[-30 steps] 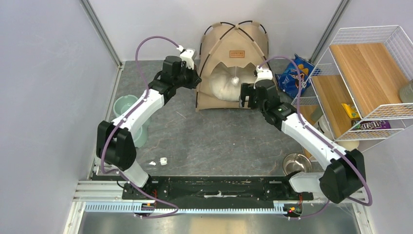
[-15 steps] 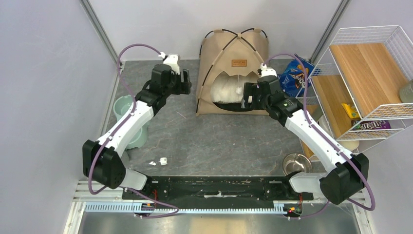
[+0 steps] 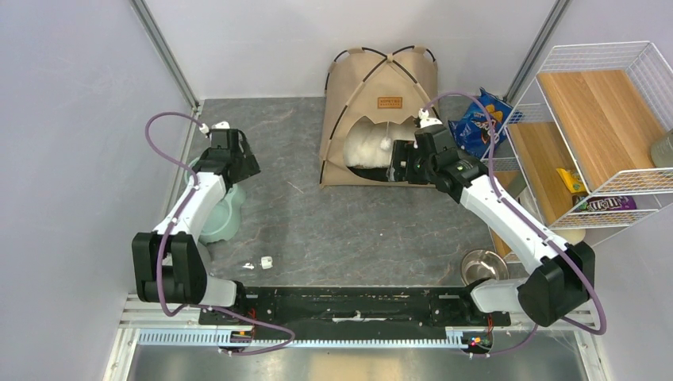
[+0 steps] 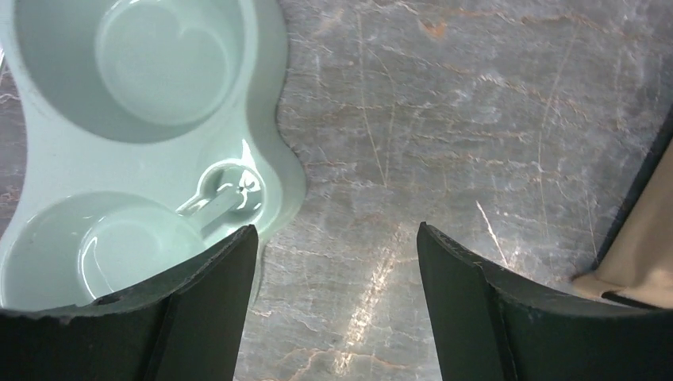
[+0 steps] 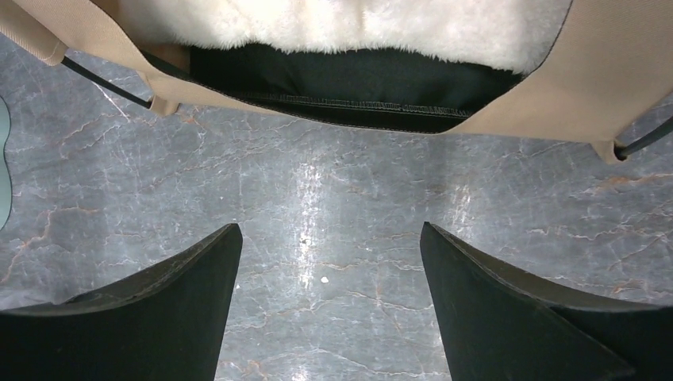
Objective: Set up the pet tent
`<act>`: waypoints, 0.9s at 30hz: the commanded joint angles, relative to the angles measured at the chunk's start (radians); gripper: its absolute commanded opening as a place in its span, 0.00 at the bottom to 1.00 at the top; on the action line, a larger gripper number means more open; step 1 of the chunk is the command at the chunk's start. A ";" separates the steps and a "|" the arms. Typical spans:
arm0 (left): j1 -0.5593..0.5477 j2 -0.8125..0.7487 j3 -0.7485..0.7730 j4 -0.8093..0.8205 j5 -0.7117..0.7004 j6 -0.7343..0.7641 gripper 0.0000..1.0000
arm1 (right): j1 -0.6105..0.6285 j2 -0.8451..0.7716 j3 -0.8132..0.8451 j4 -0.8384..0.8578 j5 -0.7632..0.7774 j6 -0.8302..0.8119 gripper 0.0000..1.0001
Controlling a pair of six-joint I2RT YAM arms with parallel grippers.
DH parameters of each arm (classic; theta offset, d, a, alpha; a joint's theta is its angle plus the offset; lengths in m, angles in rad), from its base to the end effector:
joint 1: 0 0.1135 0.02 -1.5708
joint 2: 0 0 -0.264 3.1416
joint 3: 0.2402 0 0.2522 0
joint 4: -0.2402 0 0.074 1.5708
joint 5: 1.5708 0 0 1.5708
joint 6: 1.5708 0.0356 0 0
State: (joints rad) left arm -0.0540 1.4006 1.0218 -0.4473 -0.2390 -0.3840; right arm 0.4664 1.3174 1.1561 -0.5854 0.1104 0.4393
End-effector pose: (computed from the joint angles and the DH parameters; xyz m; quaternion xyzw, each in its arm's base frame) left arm 0.2987 -0.0077 0.2590 -0.1947 0.9051 0.0299 0.3767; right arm 0.2568 0.1249 0.3147 0.0097 0.9151 0.1295 0.3817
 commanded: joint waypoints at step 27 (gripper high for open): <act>0.042 0.274 0.062 0.144 0.182 -0.158 0.61 | 0.002 0.093 0.014 0.109 -0.248 -0.054 0.88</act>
State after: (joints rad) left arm -0.0013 1.6859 1.0695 -0.3767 -0.1452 -0.4801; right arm 0.4664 1.3926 1.1526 -0.5537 0.0261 0.4370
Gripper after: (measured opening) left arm 0.622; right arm 0.889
